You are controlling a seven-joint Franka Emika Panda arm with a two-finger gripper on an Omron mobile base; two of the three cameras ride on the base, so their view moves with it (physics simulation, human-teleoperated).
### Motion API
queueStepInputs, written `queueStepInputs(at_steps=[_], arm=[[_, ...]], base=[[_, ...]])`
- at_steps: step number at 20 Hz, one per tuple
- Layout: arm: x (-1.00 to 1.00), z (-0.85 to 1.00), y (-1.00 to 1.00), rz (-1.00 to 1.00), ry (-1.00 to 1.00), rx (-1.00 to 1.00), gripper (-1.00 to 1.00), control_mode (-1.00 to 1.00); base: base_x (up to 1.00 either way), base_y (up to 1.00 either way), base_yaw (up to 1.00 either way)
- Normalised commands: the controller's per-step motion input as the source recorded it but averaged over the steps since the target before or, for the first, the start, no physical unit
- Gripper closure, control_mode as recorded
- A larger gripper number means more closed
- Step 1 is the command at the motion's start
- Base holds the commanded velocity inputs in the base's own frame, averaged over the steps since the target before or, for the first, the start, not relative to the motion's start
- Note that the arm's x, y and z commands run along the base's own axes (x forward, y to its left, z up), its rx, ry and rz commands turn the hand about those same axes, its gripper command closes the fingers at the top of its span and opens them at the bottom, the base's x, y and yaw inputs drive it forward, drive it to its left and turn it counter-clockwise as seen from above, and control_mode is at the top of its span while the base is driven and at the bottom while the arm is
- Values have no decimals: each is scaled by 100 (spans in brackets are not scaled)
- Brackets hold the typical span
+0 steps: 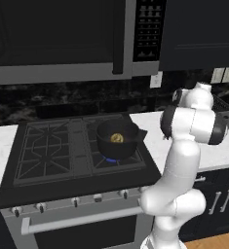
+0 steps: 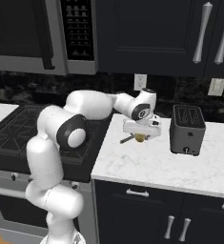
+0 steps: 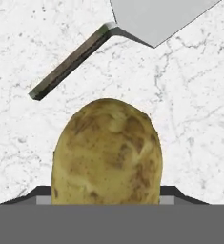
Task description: Put the onion and potato in the pot. Retrieve the spatula and lightly stir the vegetables in the pot.
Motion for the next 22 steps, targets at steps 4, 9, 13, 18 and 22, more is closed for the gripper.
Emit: queueStepInputs(at_steps=[4, 9, 13, 18, 22], arm=[[-76, 91, 74, 10, -28, 0, 100, -100], [-52, 97, 81, 13, -28, 0, 100, -100], [-34, 74, 100, 16, -21, 0, 100, -100], [-9, 32, 99, 8, -18, -3, 100, -100], [0, 0, 99, 0, -3, -2, 100, -100]], base=[[0, 0, 0], [0, 0, 0], [0, 0, 0], [0, 0, 0], [0, 0, 0]])
